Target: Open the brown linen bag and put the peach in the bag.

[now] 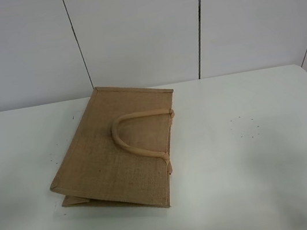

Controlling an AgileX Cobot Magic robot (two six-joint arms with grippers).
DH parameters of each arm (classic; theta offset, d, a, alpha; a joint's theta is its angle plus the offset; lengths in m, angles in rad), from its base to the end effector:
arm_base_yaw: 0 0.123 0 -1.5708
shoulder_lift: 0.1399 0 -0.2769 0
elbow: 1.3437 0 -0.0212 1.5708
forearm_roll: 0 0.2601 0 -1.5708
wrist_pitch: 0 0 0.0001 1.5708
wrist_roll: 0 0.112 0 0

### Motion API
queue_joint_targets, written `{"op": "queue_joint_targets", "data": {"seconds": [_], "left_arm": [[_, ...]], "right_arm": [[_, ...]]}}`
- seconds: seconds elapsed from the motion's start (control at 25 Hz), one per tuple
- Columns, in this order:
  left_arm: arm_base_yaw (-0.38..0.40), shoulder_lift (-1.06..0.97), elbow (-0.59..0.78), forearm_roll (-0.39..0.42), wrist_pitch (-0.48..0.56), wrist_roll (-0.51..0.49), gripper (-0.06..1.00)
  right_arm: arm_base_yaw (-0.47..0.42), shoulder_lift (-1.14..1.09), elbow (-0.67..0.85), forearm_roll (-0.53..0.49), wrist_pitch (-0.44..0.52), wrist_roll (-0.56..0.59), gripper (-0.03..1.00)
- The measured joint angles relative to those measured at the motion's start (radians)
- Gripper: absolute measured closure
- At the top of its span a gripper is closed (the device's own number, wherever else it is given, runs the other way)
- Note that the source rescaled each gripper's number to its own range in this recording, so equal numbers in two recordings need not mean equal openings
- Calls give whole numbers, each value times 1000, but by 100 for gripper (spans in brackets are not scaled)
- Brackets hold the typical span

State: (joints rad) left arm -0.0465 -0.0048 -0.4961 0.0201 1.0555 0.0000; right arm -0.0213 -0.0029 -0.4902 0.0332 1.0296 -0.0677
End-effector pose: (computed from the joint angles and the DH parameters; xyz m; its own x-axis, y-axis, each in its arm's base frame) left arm 0.0303 0.0006 0.2717 -0.4497 0.0308 -0.8927 0.0353 0.9992 0.0167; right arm 0.0325 0.0025 0.2725 -0.4332 -0.0413 -0.9003 -0.0263 0.9991 -0.0332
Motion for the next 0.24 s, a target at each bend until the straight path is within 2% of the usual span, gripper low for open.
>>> {"op": "queue_joint_targets", "data": {"seconds": [0.24], "left_arm": [[0,0,0,0,-1,0,0]], "right_arm": [[0,0,0,0,0,0,-3]]}}
